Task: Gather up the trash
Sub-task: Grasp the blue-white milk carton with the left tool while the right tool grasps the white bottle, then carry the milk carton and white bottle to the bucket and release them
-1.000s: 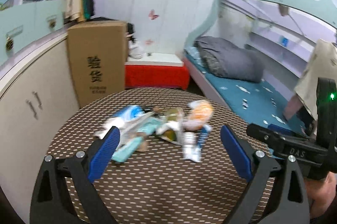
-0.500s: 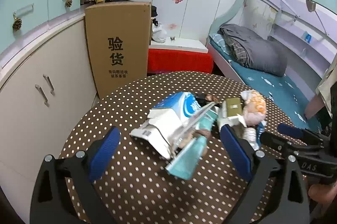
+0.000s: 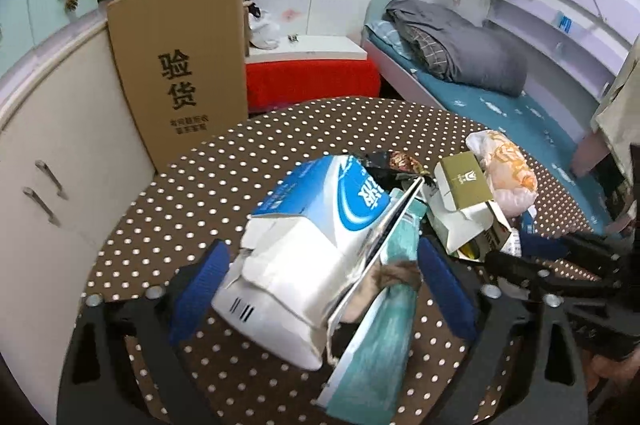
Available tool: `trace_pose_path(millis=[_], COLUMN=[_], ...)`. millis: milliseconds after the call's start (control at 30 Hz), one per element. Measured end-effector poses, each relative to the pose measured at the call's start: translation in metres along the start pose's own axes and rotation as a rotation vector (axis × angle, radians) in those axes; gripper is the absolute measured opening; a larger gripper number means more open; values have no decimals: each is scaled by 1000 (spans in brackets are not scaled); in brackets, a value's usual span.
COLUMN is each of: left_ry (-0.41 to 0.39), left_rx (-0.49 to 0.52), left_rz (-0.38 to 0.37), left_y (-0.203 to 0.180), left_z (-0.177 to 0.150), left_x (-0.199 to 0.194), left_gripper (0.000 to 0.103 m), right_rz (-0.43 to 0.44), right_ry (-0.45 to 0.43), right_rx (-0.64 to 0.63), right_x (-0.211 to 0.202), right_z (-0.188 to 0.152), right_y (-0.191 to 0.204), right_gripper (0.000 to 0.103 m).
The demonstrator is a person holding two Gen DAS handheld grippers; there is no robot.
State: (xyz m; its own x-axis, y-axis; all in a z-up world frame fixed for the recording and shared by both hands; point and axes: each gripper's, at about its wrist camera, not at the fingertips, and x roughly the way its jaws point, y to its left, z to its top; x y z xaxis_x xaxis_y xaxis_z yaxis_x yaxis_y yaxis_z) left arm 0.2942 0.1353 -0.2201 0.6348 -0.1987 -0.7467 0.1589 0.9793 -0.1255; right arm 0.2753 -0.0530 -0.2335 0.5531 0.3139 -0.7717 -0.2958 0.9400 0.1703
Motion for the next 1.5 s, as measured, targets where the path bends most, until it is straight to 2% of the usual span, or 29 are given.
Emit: trace_pose_path(millis=[33, 233, 533, 800, 933, 1067, 1133, 1233, 1267, 1333, 1400, 1500], left_ry=[5, -18, -67, -85, -80, -74, -60, -22, -14, -20, -35, -55], left_rx=[-7, -35, -145, -174, -131, -85, -69, -52, -43, -25, -7, -62], left_rz=[-7, -29, -8, 64, 110, 136, 147, 150, 161, 168, 174, 137], left_y=[1, 4, 19, 27, 17, 9, 7, 6, 5, 4, 0, 3], left_z=[0, -4, -27, -80, -111, -121, -120, -116, -115, -115, -116, -117], left_x=[2, -5, -33, -76, -96, -101, -98, -88, -86, -87, -93, -105], left_gripper=[70, 59, 56, 56, 56, 62, 72, 72, 71, 59, 53, 51], right_rz=[6, 49, 96, 163, 174, 178, 181, 190, 195, 200, 205, 205], right_ry=[-1, -26, -52, -21, -11, -14, -23, -37, -41, -48, -64, -90], right_rx=[5, 36, 52, 71, 75, 73, 66, 63, 67, 69, 74, 89], right_x=[0, -10, -40, -67, -83, -95, -101, -110, -114, -119, -128, -140], right_z=[-1, -4, -14, -53, -73, -86, -90, -98, -101, -104, -108, -108], right_y=[-1, -10, -15, -13, -12, -9, -5, -4, -3, -3, -5, -13], right_gripper=[32, 32, 30, 30, 29, 29, 28, 28, 28, 28, 28, 28])
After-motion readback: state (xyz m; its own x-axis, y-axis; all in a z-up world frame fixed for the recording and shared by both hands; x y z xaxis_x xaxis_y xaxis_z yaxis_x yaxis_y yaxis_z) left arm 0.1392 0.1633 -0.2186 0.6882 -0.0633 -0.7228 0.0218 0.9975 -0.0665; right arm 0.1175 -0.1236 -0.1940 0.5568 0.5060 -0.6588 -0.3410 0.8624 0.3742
